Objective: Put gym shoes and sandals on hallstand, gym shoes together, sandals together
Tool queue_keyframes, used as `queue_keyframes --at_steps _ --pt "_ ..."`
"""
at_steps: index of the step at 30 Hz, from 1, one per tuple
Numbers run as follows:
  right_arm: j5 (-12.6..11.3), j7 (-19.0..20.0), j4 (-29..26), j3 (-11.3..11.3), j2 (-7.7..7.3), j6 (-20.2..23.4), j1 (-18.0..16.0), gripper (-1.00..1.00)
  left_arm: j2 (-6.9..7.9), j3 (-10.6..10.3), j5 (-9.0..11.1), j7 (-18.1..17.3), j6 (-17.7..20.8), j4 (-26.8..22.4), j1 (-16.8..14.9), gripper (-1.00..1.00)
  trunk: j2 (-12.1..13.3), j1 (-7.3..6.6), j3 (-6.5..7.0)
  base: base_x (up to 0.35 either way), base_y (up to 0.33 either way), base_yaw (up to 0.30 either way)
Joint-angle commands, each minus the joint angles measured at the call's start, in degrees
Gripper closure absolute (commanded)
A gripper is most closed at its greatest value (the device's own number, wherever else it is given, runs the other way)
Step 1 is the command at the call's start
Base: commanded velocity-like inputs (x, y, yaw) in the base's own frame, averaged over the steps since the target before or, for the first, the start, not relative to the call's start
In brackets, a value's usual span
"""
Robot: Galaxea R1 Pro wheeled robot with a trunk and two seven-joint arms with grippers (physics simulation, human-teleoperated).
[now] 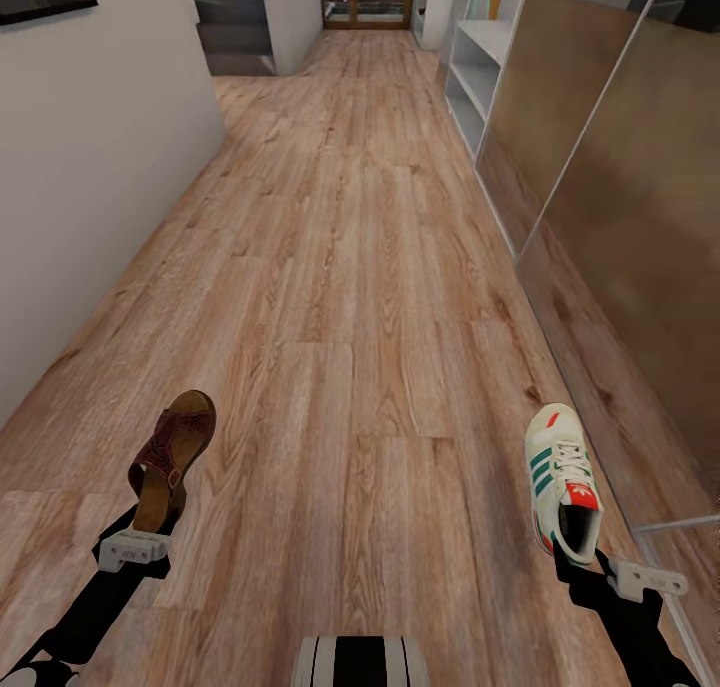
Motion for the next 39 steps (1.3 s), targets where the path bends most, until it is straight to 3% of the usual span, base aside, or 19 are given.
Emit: queue_keyframes --at_steps 1,12,39 --pt "-0.1 -0.1 0.0 0.0 0.0 0.0 0.0 1.0 0.0 0.0 -0.1 0.0 0.0 0.0 0.0 1.0 0.0 0.0 0.09 0.0 0.008 -0.067" --pt "-0.1 0.0 0.0 0.0 -0.01 0.0 0.0 1.0 0.0 0.0 0.1 0.1 0.0 0.0 0.0 1.0 0.0 0.0 0.84 -0.029 0.159 -0.051" --pt "-0.1 0.0 0.0 0.1 -0.06 0.0 0.0 1.0 0.0 0.0 0.2 0.1 0.0 0.0 0.0 1.0 0.0 0.0 0.98 -0.086 0.266 -0.004"
